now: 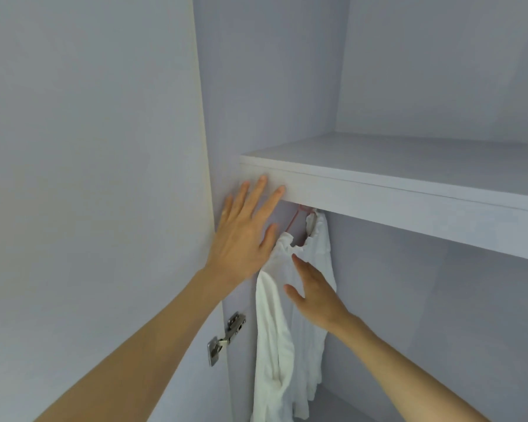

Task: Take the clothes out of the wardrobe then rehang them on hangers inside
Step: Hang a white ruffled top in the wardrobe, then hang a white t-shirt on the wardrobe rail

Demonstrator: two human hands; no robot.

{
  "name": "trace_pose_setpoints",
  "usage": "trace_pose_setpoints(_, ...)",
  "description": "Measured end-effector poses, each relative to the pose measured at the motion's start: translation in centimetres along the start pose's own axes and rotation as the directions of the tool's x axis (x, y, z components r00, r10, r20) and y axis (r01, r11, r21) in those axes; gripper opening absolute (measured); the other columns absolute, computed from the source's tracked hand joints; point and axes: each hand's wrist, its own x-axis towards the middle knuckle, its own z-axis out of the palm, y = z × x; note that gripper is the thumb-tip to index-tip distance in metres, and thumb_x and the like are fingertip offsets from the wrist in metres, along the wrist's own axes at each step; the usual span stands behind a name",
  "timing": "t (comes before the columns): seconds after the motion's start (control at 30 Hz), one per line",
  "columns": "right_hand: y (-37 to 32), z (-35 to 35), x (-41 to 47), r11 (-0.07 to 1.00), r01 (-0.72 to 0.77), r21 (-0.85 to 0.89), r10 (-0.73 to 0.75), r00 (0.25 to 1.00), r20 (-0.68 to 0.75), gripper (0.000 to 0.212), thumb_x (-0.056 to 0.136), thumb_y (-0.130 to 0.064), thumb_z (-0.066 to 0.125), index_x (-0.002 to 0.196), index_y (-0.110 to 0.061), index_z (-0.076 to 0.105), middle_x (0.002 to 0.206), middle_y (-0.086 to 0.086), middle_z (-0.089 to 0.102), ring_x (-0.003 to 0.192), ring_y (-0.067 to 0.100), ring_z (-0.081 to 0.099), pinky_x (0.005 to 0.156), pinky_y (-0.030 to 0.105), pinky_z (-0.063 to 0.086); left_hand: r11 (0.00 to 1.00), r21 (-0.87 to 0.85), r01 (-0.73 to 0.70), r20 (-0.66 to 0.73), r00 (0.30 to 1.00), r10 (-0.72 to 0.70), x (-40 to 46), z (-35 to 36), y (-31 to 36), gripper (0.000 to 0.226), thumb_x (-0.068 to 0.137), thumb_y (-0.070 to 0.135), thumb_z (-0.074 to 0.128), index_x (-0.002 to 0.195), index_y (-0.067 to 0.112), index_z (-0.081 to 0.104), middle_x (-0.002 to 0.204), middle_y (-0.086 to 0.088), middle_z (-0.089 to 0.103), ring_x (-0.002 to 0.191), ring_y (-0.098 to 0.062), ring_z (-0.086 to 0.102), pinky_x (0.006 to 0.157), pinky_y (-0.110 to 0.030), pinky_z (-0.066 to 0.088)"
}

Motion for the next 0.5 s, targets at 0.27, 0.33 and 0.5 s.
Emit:
trace_pose_setpoints(0.27,0.3,1.2,-7.6,0.992,0.115,-0.06,-0.105,0.982,0.154,0.066,0.099,-0.042,0.033,0.148,-0.023,-0.006,0.157,-0.007,0.001,0.143,0.009,0.005,0.115,0.025,0.007,0.976,0.073,0.205,0.285,0.934,-0.217,-14.9,1.8,2.5,0.054,0.091,0.037,0.033,0.142,0.038,0.015,0.155,-0.003,0.012,0.141,-0.027,0.002,0.112,-0.045,0.015)
trace_pose_setpoints(0.33,0.7,2.3,-9.9,0.984,0.152,-0.09,-0.128,0.964,0.233,0.066,0.099,-0.043,0.032,0.148,-0.025,-0.009,0.157,-0.007,-0.001,0.144,0.009,0.002,0.117,0.029,0.005,0.96,0.169,0.223,0.335,0.903,-0.269,-18.6,1.6,3.8,0.054,0.091,0.04,0.031,0.143,0.034,0.02,0.154,-0.002,0.015,0.141,-0.028,0.009,0.11,-0.046,0.016)
trace_pose_setpoints(0.5,0.2,6.1,-14.7,0.931,0.315,-0.186,-0.218,0.885,0.412,0.064,0.099,-0.045,0.025,0.147,-0.025,-0.012,0.157,-0.006,-0.008,0.144,0.01,-0.006,0.117,0.034,-0.003,0.865,0.428,0.262,0.378,0.817,-0.435,-28.7,-0.5,7.0,0.052,0.088,0.041,0.032,0.138,0.029,0.035,0.145,-0.009,0.039,0.132,-0.034,0.036,0.102,-0.049,0.029)
